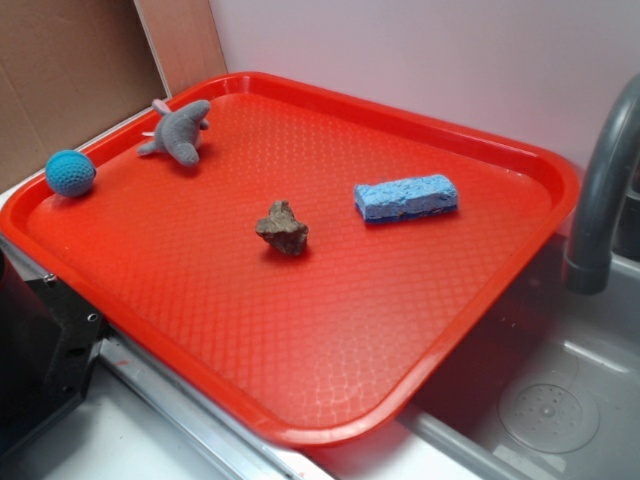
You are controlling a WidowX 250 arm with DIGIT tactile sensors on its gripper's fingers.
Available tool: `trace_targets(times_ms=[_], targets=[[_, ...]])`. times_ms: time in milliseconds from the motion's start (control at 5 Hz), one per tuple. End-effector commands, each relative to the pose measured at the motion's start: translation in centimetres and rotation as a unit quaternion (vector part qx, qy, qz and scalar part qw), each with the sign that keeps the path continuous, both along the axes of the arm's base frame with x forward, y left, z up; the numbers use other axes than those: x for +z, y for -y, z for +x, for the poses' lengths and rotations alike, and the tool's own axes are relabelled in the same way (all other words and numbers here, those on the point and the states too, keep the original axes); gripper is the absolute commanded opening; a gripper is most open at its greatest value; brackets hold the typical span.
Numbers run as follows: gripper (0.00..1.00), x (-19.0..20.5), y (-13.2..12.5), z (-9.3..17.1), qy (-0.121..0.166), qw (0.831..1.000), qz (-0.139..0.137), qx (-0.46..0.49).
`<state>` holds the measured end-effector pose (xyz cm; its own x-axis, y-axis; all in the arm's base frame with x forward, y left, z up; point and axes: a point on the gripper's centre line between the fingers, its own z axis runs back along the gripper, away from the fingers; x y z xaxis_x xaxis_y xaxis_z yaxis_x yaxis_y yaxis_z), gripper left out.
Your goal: Grab the blue sponge.
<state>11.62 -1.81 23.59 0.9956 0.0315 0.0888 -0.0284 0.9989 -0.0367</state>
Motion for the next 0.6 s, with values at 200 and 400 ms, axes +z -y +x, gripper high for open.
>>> trace_targets(times_ms=[200,400], targets=[[1.0,-0.9,0.1,1.3,0.013,0.999,0.011,-0.043],[1.0,-2.3,0.8,3.1,0.041,0.998,0.018,-0.048]])
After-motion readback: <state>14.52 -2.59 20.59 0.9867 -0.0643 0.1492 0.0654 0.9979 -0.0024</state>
